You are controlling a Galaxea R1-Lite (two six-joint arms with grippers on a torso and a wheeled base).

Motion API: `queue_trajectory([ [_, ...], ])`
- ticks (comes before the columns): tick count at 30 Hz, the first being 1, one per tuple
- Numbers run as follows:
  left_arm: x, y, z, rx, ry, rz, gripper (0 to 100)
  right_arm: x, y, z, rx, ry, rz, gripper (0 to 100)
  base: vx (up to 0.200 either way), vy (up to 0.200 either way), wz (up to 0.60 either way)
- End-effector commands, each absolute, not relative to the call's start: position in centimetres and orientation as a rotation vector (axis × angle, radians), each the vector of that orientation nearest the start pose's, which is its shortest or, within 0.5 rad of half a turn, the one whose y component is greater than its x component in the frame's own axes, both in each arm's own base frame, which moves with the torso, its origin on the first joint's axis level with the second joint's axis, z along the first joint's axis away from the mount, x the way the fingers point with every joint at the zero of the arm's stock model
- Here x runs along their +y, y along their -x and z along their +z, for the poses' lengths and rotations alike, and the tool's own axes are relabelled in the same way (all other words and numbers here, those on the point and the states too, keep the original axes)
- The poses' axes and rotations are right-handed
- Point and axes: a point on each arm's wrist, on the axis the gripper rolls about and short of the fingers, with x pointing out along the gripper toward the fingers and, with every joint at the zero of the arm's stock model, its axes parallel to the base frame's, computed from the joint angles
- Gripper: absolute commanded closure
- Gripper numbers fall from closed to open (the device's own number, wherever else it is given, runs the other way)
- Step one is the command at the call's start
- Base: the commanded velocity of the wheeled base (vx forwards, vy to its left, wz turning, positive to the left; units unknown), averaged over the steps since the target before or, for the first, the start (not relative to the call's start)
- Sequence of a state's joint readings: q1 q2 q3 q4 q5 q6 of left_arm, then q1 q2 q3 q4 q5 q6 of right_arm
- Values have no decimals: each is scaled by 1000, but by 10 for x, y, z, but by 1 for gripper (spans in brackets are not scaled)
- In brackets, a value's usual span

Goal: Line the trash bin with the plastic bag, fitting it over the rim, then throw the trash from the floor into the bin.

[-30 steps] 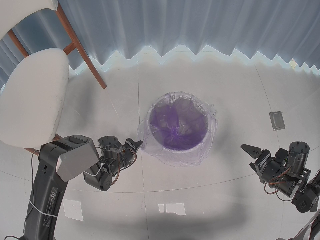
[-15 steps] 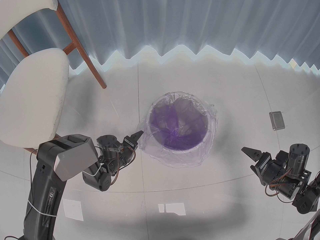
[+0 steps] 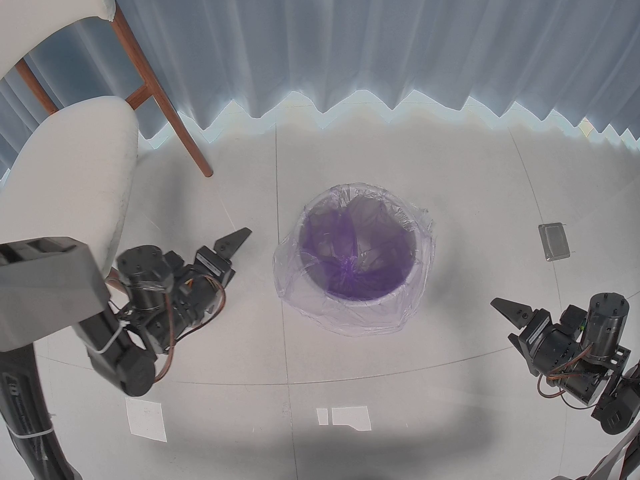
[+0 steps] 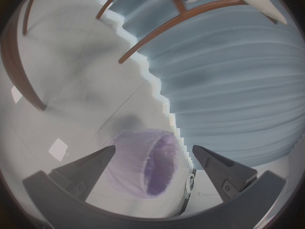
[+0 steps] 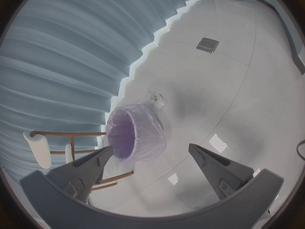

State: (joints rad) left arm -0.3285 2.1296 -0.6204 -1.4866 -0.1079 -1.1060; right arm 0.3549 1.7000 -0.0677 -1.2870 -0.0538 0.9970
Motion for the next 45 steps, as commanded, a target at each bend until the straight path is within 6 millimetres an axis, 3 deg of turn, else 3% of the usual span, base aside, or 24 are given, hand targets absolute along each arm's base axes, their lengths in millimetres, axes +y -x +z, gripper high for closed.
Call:
queue_trajectory([
  [1,-78,-229,161,33,949,-478,0,57,-161,101,359,-883,107,0,0,0,0],
  [6,-68,-192,174,-47,830,-506,0,51,-157,108,281,-818,62,0,0,0,0],
  [9,-64,-182,180,-78,820,-513,0,47,-158,110,255,-778,52,0,0,0,0],
  [15,-53,-154,189,-138,804,-558,0,37,-165,118,160,-677,53,0,0,0,0],
  [17,-52,-145,189,-133,791,-611,0,30,-177,127,127,-644,99,0,0,0,0],
  [32,-53,-138,194,-116,650,-782,0,42,-238,137,185,-587,254,0,200,-27,0],
  [38,-51,-122,186,-109,571,-834,0,78,-249,143,398,-547,340,0,100,0,0],
  [41,-44,-109,177,-109,533,-798,0,96,-252,144,501,-511,368,0,0,0,0],
  [45,-33,-98,179,-152,519,-697,0,117,-259,135,711,-453,328,0,0,0,0],
])
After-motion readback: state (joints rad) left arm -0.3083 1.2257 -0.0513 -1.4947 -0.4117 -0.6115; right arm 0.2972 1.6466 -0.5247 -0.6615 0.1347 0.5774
